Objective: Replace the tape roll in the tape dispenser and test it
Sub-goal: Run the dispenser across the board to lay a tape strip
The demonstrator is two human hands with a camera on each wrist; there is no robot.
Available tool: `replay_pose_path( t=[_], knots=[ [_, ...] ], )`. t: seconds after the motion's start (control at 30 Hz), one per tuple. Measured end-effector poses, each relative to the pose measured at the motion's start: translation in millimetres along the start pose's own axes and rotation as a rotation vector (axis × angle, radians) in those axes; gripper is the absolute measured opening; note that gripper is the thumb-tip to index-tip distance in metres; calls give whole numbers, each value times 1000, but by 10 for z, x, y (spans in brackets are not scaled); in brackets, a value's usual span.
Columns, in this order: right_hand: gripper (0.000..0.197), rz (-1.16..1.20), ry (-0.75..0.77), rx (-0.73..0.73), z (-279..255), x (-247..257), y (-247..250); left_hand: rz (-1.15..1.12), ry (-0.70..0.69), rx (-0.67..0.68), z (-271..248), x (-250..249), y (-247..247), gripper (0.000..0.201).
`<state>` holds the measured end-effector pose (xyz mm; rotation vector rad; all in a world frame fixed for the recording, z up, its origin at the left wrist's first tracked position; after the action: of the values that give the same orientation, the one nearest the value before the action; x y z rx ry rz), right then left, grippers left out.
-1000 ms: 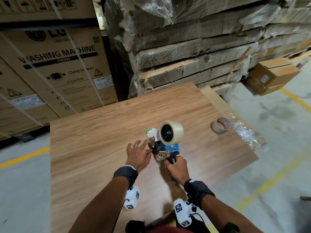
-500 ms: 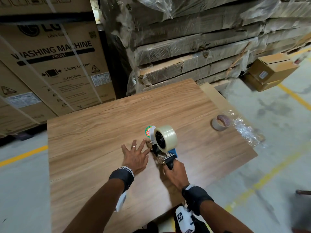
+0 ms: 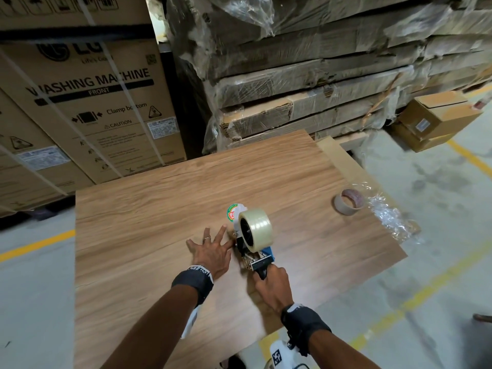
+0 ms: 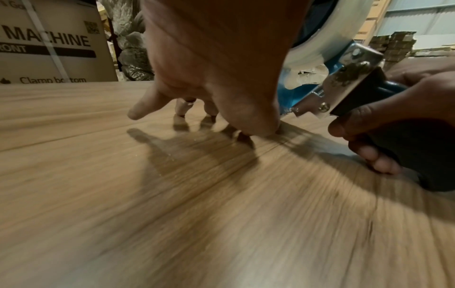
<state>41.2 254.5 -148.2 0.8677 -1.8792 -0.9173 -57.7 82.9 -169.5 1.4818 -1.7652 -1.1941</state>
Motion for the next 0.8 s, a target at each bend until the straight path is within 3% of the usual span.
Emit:
replay_pose_path(
  t=[0.27,0.53,0.8],
  knots=[
    [35,3,23,20,-64,-21,35,-2,28,34,5,-31,3,53],
    [39,-17,-38,108,-170,-327,-247,-26,43,48,-13,-41,0,53],
    [28,-25,-39,121,-275,-212,-61,-103,20,47,-76,-99,-9,58]
  ],
)
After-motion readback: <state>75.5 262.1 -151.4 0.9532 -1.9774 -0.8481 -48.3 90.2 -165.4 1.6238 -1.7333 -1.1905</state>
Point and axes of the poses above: each hand's wrist, its own z-axis towards the middle knuckle, its own y-axis out of the back of the hand, x = y × z, the point moved 7 cm from there along z, towards the middle knuckle, and after that the axes turned 12 degrees about -z, right-handed, at the moved point
